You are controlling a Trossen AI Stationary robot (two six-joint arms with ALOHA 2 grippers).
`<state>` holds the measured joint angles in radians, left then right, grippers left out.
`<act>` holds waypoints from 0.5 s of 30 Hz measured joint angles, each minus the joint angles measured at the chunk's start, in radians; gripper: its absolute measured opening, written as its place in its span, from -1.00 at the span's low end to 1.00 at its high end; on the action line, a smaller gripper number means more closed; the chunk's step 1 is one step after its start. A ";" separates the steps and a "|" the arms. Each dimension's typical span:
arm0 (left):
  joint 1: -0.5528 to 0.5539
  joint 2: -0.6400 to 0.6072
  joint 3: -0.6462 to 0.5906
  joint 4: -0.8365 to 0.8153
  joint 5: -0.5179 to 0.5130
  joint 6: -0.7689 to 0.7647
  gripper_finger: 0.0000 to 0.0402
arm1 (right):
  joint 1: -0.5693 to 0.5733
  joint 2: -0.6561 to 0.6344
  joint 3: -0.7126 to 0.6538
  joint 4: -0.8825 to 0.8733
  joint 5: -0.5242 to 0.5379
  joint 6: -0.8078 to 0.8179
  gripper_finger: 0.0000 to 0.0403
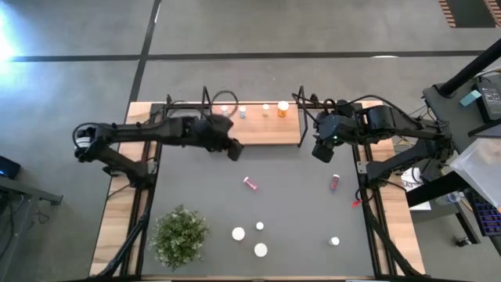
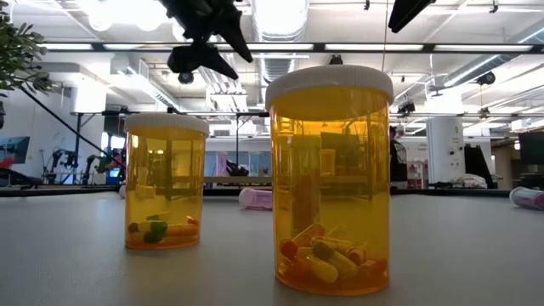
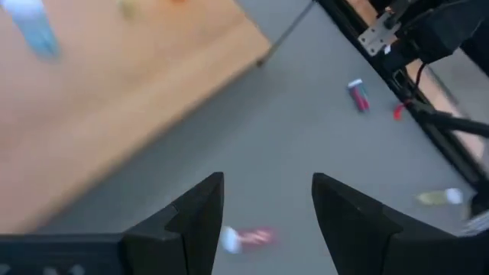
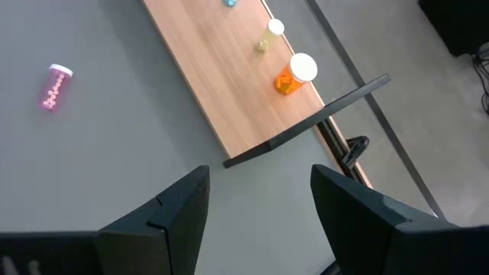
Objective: Pick and place medicine bottles onto shelf by color
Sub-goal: Put the right pink pill bottle on the shelf aligned with the other pink pill bottle
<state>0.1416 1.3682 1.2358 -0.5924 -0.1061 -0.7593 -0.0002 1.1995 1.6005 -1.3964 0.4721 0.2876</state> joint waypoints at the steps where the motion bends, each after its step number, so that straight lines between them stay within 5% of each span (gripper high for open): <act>1: -0.020 0.015 0.000 0.001 0.000 -0.059 -0.09 | 0.000 0.000 0.000 0.000 0.000 0.000 0.09; 15: -0.196 0.297 0.038 0.070 -0.005 -0.771 -0.09 | 0.000 0.000 0.000 0.001 0.000 0.000 0.09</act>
<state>-0.0545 1.6655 1.2733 -0.5220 -0.1108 -1.5301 -0.0002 1.1995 1.6005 -1.3958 0.4721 0.2876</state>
